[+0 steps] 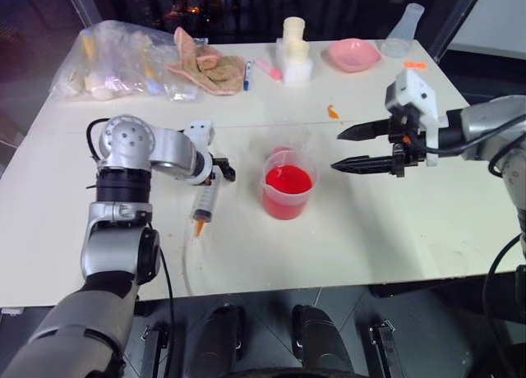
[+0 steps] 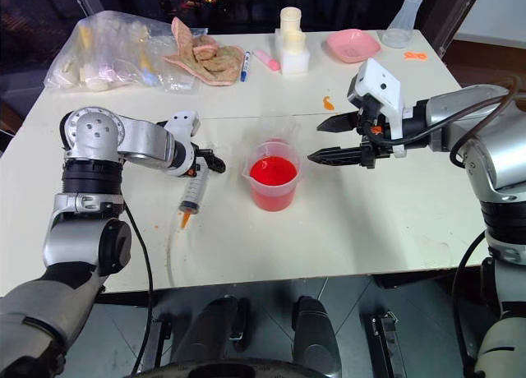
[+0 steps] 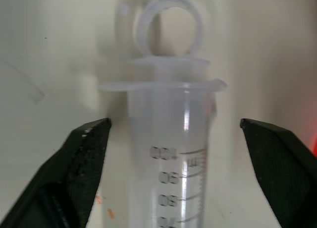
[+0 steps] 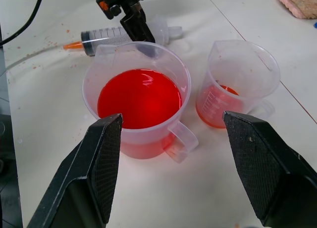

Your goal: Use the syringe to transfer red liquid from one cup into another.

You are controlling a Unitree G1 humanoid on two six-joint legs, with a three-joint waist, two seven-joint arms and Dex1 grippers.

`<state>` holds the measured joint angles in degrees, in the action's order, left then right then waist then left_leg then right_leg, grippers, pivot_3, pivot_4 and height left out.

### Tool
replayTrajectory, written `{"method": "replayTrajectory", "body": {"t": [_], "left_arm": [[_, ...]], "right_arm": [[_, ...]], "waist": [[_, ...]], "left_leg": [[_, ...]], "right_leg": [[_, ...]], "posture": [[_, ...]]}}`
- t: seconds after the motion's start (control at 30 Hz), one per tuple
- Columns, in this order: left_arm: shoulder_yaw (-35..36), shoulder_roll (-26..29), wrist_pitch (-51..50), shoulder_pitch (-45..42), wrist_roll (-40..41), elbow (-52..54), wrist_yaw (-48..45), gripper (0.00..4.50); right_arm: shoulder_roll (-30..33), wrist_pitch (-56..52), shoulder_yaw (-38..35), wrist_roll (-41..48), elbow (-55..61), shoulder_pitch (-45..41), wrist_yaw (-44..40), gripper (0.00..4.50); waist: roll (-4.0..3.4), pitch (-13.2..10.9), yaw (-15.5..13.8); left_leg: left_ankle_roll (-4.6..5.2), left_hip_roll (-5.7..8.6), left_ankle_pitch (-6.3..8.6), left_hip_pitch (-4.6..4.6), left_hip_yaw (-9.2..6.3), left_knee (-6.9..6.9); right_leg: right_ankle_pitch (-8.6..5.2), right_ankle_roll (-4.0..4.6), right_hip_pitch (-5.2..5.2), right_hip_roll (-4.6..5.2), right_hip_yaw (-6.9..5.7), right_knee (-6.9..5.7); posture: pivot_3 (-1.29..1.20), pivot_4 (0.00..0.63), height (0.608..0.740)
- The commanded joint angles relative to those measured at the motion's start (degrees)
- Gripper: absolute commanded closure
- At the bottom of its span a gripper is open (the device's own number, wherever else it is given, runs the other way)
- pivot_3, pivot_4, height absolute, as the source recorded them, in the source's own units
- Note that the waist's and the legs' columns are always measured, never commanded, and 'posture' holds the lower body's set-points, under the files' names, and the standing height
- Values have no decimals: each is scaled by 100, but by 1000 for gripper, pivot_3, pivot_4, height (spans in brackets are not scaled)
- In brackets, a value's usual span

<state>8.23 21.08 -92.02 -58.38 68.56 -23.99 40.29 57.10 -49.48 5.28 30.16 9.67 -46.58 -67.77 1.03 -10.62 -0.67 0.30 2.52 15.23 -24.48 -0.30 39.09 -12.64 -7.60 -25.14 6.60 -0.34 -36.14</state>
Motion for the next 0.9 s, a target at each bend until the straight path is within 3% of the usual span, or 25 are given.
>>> {"method": "replayTrajectory", "body": {"t": [0.03,0.13,0.2,0.37,0.63,0.9], "left_arm": [[190,175,-48,73,691,534,325,22],[706,61,-48,169,997,1079,424,22],[464,385,-48,172,1309,1246,356,22],[1130,612,488,568,1823,2355,-272,22],[1081,1379,872,1159,1810,3276,-1079,22],[926,2068,1280,1970,2586,3717,-1179,22]], "right_arm": [[-17,133,-101,-44,18,-162,-28,1130],[-40,195,-90,-85,-28,-158,-37,1130],[-43,248,-83,-105,-56,-145,-69,1130],[-115,431,-49,-182,-171,-150,-119,1130],[-131,617,-18,-273,-316,-136,-335,1130],[-274,777,-3,-352,-593,-309,-439,1130]], "waist": [[0,0,5],[0,0,4],[0,0,0],[-1,0,2],[-1,1,-4],[-3,2,6]], "left_leg": [[-1,0,0,0,0,0],[-2,-1,-2,0,0,0],[-3,0,-2,0,0,0],[-3,0,-2,2,1,0],[-6,-1,-5,3,2,1],[-5,-3,-5,9,1,1]], "right_leg": [[0,0,0,-2,0,0],[0,0,-1,-3,1,-1],[0,1,0,-3,1,0],[0,1,3,-3,1,1],[-1,4,6,-8,2,3],[-1,6,12,-10,4,6]], "posture": [[0,150,740],[0,150,740],[0,150,740],[0,150,740],[0,150,740],[0,150,740]]}}
